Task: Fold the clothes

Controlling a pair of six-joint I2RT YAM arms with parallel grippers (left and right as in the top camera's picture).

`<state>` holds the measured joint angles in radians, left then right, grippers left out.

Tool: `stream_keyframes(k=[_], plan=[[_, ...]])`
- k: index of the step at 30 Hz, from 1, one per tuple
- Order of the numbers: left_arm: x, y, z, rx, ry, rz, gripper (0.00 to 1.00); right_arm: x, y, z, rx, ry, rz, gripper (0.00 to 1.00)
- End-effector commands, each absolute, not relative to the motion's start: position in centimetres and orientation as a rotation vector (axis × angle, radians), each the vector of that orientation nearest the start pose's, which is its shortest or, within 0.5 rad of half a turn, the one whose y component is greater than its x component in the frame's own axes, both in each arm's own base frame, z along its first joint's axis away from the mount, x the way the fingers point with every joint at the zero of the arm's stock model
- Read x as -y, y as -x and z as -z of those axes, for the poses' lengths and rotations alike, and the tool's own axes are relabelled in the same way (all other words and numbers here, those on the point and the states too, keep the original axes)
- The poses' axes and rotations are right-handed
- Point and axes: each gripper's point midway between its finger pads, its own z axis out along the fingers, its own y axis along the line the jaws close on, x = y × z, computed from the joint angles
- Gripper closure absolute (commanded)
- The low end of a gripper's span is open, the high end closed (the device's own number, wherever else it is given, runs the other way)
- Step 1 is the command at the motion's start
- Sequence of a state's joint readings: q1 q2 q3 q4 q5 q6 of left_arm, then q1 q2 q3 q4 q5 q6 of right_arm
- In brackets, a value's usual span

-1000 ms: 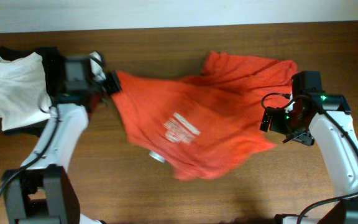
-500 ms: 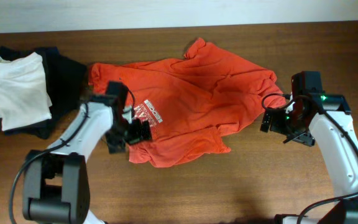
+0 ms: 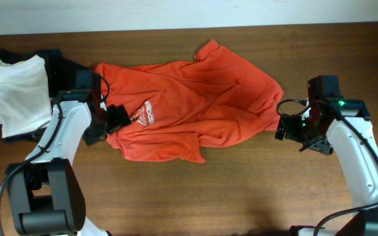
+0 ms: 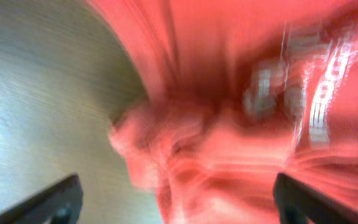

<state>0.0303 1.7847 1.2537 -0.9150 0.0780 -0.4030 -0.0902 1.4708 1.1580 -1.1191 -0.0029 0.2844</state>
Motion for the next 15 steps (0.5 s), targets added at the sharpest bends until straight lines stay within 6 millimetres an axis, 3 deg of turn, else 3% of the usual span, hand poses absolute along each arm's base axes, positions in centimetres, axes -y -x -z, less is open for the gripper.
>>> stream_keyframes(k=[1, 6, 9, 11, 15], plan=[[6.0, -30.2, -5.9, -3.171, 0.590, 0.482, 0.01, 2.8, -28.0, -11.9, -2.933, -0.564, -0.004, 0.01], [11.6, -27.0, -5.0, -3.285, 0.536, 0.474, 0.01, 2.8, -28.0, -11.8, -2.934, -0.564, -0.004, 0.01], [14.1, -25.9, -2.6, -3.248, 0.723, 0.377, 0.03, 2.8, -27.9, -11.8, -2.937, -0.565, -0.003, 0.01], [15.2, -26.1, -1.0, -3.182, 0.815, 0.404, 0.07, 2.8, -27.9, -11.8, -2.937, -0.565, -0.003, 0.01], [14.4, -28.2, 0.8, -3.031, 0.811, 0.322, 0.27, 2.8, -27.8, -11.8, -2.942, -0.565, -0.002, 0.01]])
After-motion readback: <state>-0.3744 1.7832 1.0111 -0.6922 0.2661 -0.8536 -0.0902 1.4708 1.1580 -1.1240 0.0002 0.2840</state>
